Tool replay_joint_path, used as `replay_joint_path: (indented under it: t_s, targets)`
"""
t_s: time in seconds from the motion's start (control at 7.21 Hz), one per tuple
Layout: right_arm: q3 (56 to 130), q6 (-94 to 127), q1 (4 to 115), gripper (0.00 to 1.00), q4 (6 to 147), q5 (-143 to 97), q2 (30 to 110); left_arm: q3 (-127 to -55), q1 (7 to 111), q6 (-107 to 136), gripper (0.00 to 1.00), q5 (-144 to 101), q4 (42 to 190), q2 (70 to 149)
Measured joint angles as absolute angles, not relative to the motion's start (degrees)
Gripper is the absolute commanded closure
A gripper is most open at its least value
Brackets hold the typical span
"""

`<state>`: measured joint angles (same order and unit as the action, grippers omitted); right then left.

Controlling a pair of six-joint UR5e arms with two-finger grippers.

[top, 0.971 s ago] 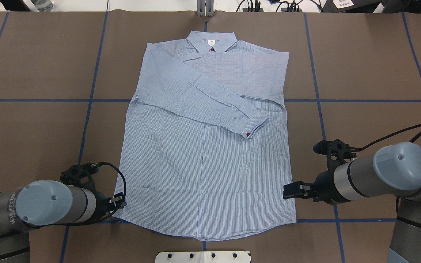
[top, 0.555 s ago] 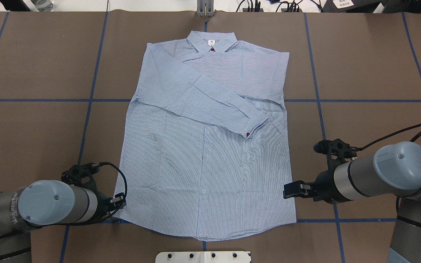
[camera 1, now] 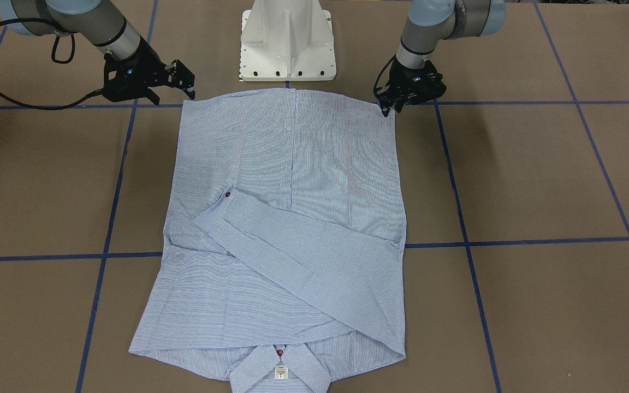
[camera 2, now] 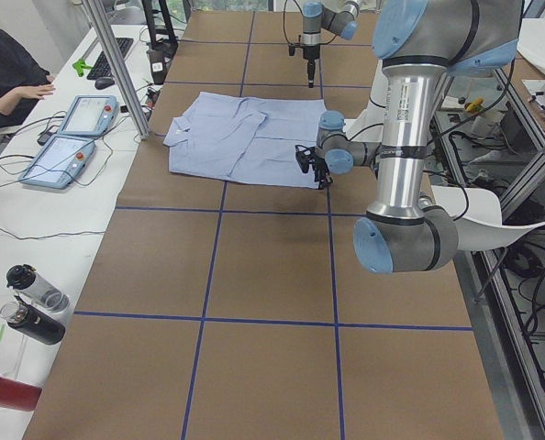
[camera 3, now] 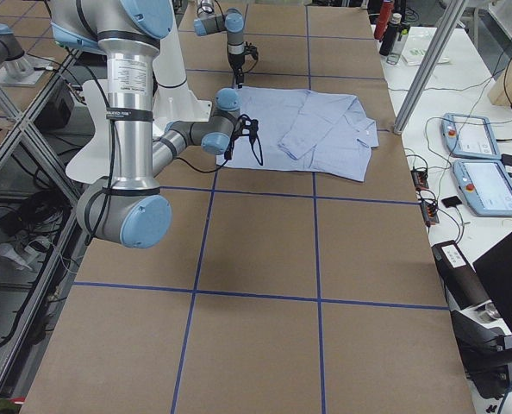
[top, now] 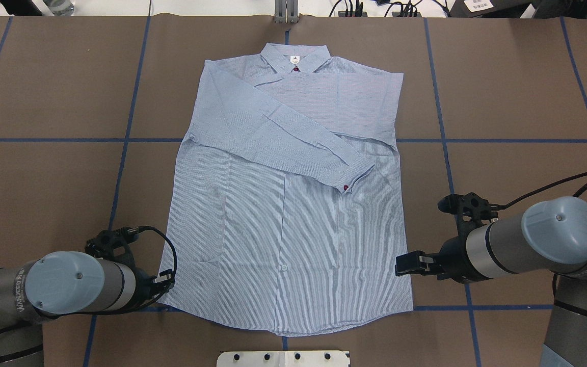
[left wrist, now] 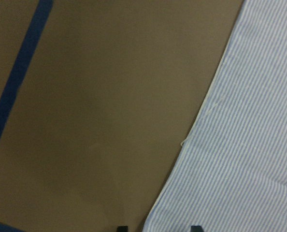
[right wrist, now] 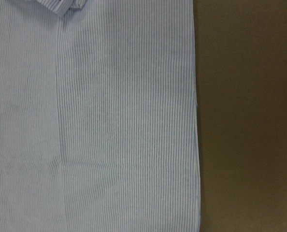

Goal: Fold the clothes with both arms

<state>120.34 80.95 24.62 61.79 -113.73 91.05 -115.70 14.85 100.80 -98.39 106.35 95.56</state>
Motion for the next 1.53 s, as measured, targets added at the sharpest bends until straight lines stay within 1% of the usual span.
replay_joint_path:
  t_s: [0.42,0.55,0.69,0.83,0.97,1.53]
  targets:
    - [120.25,80.95,24.62,0.00,61.81,-113.73,91.05,-115.59,14.86,100.81,0.58,-98.39,106.27,95.51]
    - [120.25,80.95,24.61,0.01,61.84,-113.73,91.05,-115.58,14.85,100.81,0.64,-98.39,106.20,95.48]
    - [120.27,80.95,24.61,0.01,61.86,-113.73,91.08,-115.58,14.79,100.81,0.80,-98.39,105.55,95.66]
    - [120.31,80.95,24.62,0.01,61.87,-113.73,91.09,-115.59,14.72,100.81,0.98,-98.37,104.23,96.26]
    - [120.35,80.95,24.69,0.01,61.87,-113.73,91.09,-115.62,14.65,100.81,1.00,-98.36,103.18,96.87]
    - [120.28,80.97,25.01,0.00,61.89,-113.75,91.34,-117.47,14.79,100.79,1.00,-98.57,102.43,97.37]
